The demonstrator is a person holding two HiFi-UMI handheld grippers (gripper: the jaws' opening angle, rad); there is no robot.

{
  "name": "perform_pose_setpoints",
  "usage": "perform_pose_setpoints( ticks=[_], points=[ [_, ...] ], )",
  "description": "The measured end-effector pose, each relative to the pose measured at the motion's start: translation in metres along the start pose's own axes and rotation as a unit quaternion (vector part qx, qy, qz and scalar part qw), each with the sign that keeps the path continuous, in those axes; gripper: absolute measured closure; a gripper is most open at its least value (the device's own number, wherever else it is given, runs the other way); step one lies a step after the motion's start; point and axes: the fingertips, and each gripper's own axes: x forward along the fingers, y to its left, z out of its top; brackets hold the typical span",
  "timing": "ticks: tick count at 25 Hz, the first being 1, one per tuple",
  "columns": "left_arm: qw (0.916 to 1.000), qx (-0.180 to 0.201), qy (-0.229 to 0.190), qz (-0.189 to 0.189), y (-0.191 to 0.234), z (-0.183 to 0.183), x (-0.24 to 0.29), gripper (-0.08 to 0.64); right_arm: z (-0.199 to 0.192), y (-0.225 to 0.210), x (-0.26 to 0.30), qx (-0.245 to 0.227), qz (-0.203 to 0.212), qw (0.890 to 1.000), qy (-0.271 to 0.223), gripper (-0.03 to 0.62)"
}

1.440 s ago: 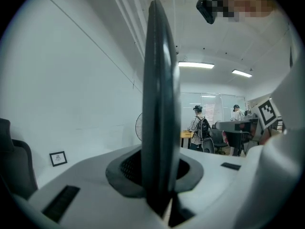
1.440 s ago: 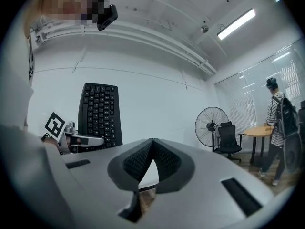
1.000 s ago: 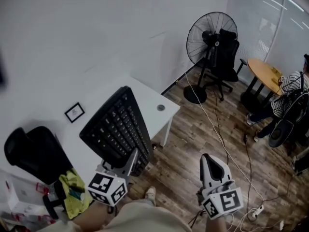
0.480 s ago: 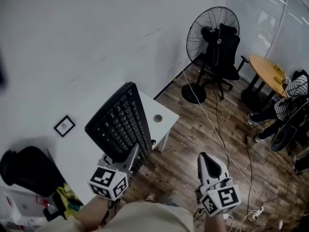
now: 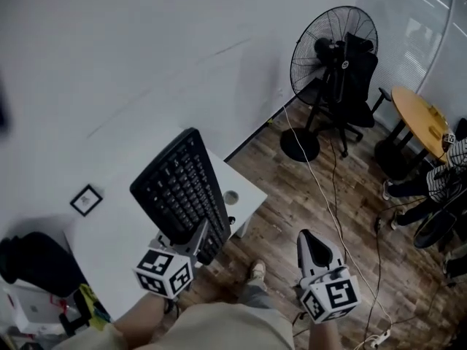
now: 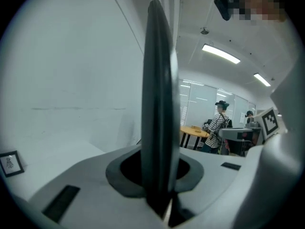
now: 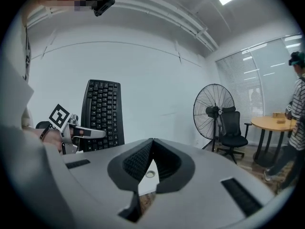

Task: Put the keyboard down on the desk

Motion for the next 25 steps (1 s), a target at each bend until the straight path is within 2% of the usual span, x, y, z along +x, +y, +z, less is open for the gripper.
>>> perform_pose_setpoints(
  ticks=[5,9,15,20,25],
  points=[
    [0.9992,0.008,0.023,0.03,0.001,0.013,0.074,0.471,0.024,-0.057,0.051,-0.034,0.033,0.999,0.014,0.568],
    [0.998,-0.01,0.033,0.052,0.004,0.027,0.127,0.471,0.051,-0.093,0.095,-0.05,0.079,0.996,0.007,0.568],
    [0.9972,-0.029,0.022,0.065,0.001,0.026,0.13,0.471,0.05,-0.104,0.106,-0.056,0.099,0.994,0.003,0.568],
    [0.9965,-0.038,0.032,0.067,0.007,0.019,0.131,0.471,0.042,-0.108,0.109,-0.046,0.094,0.994,0.003,0.568],
    [0.995,-0.068,0.044,0.059,0.01,0.009,0.136,0.471,0.032,-0.112,0.106,-0.036,0.084,0.996,0.012,0.568]
  ],
)
